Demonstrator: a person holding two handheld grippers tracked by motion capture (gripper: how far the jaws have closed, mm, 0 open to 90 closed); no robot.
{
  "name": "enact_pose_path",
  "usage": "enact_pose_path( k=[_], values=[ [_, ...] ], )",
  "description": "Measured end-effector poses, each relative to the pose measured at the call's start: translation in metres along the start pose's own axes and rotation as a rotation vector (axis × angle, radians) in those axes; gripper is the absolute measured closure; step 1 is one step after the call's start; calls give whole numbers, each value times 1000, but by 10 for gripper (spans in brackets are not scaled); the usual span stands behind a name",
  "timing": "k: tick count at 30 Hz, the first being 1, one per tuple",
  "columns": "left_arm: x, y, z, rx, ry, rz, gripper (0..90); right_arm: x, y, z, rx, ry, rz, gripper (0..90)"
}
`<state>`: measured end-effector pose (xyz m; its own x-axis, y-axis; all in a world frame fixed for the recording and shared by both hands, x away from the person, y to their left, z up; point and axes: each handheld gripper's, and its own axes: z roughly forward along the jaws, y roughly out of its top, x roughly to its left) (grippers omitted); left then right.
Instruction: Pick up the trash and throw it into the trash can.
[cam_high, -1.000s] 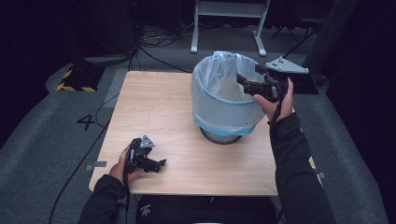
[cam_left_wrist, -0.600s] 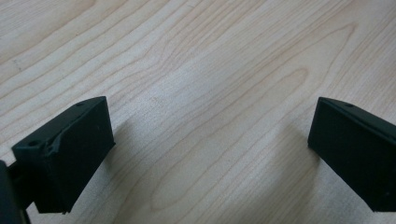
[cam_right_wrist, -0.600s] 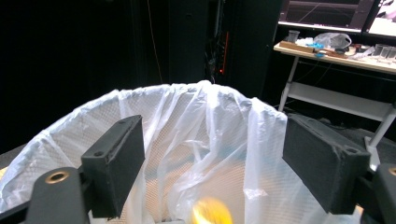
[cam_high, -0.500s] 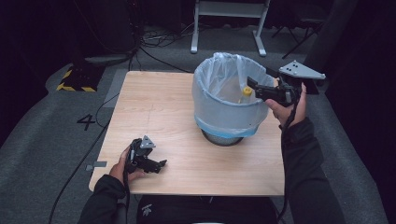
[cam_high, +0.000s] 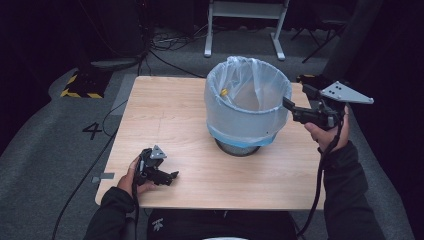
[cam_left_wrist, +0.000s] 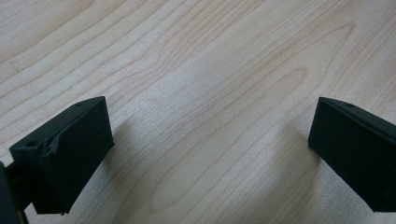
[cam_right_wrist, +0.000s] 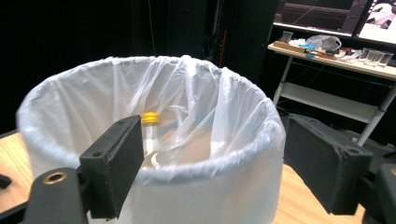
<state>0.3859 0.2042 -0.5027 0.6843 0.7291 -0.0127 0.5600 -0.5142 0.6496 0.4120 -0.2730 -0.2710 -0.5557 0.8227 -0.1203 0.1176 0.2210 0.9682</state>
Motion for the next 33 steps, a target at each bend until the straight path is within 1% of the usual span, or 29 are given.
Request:
enact_pose_path(
  k=[1,2,4,5,6,7,8,9,11,12,13,14,15,16,18,22,24,25,26,30,31,32,33],
  values=[
    [-1,0,0,9,-7,-17,1,-1,-4,-3,2,4,4,202],
    [0,0,0,2,-5,-4,1,-2,-9,-7,10,12,-4,194],
    [0,0,0,1,-3,0,1,-2,-19,-12,16,18,-9,191],
    [0,0,0,4,-6,-7,1,-3,-25,-15,27,14,-13,191],
    [0,0,0,1,-4,-1,1,-4,-32,-17,36,18,-13,191],
    [0,0,0,1,-4,-1,1,-5,-40,-18,55,24,-12,191],
    [0,0,0,1,-3,-1,1,-4,-50,-19,83,18,-15,189],
    [0,0,0,1,-4,-1,1,-4,-58,-19,101,8,-32,189],
    [0,0,0,0,-2,0,1,-5,-78,-19,147,1,-34,191],
    [0,0,0,0,-4,-1,1,-5,-92,-18,178,-5,-28,192],
    [0,0,0,0,-4,-1,1,-5,-100,-17,200,-5,-27,193],
    [0,0,0,2,-3,-3,1,-7,-113,-15,242,-11,-31,192],
    [0,0,0,2,-3,-3,1,-7,-113,-15,242,-11,-31,192],
    [0,0,0,1,-4,-1,1,-9,-133,-12,298,-8,-29,187],
    [0,0,0,1,-4,-2,1,-10,-149,-10,349,-5,-28,181],
    [0,0,0,1,-4,-1,1,-13,-179,-12,406,6,0,181],
    [0,0,0,1,-4,-2,1,-15,-189,-14,422,8,12,182],
    [0,0,0,1,-4,-2,1,-15,-189,-14,422,8,12,182],
    [0,0,0,0,-3,-1,1,-16,-201,-17,450,1,13,182],
    [0,0,0,1,-3,-1,1,-18,-215,-21,488,-9,8,176],
    [0,0,0,1,-3,-1,1,-18,-215,-21,488,-9,8,176],
    [0,0,0,1,-4,-1,1,-21,-221,-24,501,-8,23,175],
    [0,0,0,1,-3,0,1,-22,-223,-25,505,-8,28,175]
  ],
)
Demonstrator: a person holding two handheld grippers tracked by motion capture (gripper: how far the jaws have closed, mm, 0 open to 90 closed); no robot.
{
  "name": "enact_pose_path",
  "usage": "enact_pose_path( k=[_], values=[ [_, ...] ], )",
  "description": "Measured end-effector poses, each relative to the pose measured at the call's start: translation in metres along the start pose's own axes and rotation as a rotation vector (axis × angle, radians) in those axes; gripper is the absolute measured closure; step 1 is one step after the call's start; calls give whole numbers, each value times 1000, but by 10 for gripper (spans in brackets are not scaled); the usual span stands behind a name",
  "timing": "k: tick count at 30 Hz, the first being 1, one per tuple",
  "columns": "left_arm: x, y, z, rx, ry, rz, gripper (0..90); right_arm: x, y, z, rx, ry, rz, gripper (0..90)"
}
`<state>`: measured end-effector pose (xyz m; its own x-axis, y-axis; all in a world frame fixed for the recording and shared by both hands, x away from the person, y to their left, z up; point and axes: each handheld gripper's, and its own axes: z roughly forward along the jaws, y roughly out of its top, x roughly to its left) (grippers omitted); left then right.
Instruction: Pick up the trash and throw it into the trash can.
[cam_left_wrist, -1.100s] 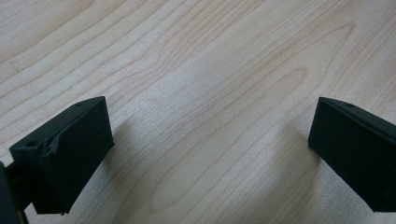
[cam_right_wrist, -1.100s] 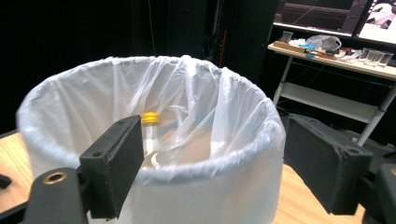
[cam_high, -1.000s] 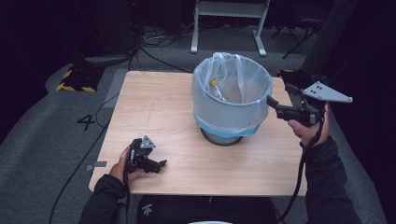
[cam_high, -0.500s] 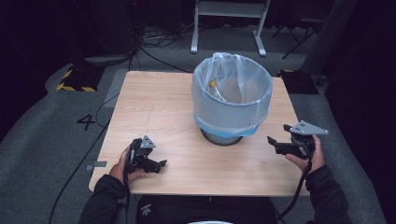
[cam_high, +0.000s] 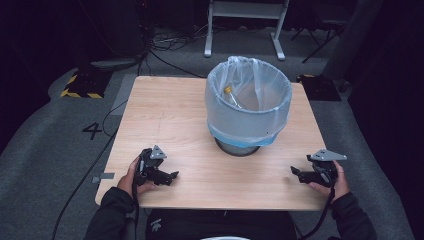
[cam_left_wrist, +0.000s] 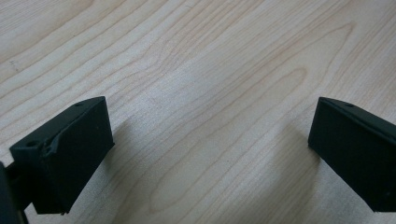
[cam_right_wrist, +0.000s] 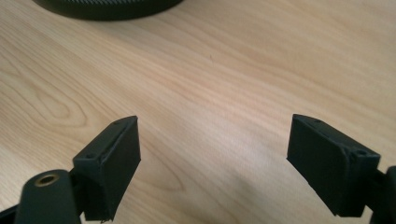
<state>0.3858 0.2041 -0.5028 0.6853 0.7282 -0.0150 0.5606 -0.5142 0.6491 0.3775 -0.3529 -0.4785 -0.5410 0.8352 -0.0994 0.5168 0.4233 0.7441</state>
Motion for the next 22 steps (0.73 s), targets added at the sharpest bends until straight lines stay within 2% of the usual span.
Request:
enact_pose_path(
  k=[4,9,12,14,22],
  values=[
    [0,0,0,0,-1,-1,1,-2,-8,1,14,5,22,170],
    [0,0,0,0,0,-1,1,-5,-22,6,48,36,44,152],
    [0,0,0,0,-1,-1,1,-9,-25,7,34,55,71,153],
    [0,0,0,0,-1,-1,1,-8,-27,8,17,46,72,144],
    [0,0,0,0,-1,-1,1,-8,-27,8,13,55,58,147]
  ],
)
